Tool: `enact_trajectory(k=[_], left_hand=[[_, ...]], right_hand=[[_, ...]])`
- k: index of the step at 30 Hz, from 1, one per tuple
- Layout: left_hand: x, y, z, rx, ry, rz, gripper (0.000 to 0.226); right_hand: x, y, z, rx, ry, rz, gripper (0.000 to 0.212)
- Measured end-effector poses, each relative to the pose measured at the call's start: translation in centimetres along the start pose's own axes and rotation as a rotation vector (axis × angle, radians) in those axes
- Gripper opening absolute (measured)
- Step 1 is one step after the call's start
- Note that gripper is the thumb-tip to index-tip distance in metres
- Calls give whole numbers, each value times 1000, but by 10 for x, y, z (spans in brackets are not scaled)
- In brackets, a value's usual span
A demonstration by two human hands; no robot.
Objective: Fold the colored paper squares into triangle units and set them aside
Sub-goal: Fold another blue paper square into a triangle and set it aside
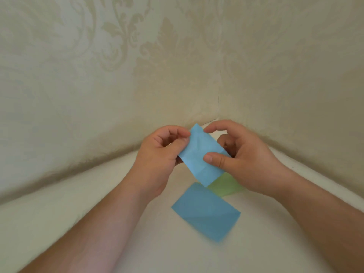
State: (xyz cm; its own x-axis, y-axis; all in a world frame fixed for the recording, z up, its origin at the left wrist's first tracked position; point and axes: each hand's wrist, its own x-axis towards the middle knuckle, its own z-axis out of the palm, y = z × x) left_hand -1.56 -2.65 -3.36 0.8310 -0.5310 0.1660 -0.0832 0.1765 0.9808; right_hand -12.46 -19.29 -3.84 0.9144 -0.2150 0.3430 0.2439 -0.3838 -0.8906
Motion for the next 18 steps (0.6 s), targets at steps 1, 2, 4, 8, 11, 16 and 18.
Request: enact_trajectory(k=[1,2,4,8,11,16,18], left_hand=[[0,-1,1,-7,14,13,17],[-1,-1,2,-14,24,20,18],[-3,-2,6,-31,18,19,22],[-10,-2,13,36,-54,42,21],[-13,-1,13,159,-65,77,38],[-13,0,12,225,-158,85,46],[-12,-3,12,227,-153,105,47]], right_hand=[[-1,0,2,2,-12,-15,34],[-1,0,4,31,-17,-25,28],[-1,1,6,61,4,-34,16],[2,2,4,109,124,-21,16],[4,1,3,164,174,-10,18],[4,1,4,186,185,-40,18],[4,2,4,189,184,-47,16]])
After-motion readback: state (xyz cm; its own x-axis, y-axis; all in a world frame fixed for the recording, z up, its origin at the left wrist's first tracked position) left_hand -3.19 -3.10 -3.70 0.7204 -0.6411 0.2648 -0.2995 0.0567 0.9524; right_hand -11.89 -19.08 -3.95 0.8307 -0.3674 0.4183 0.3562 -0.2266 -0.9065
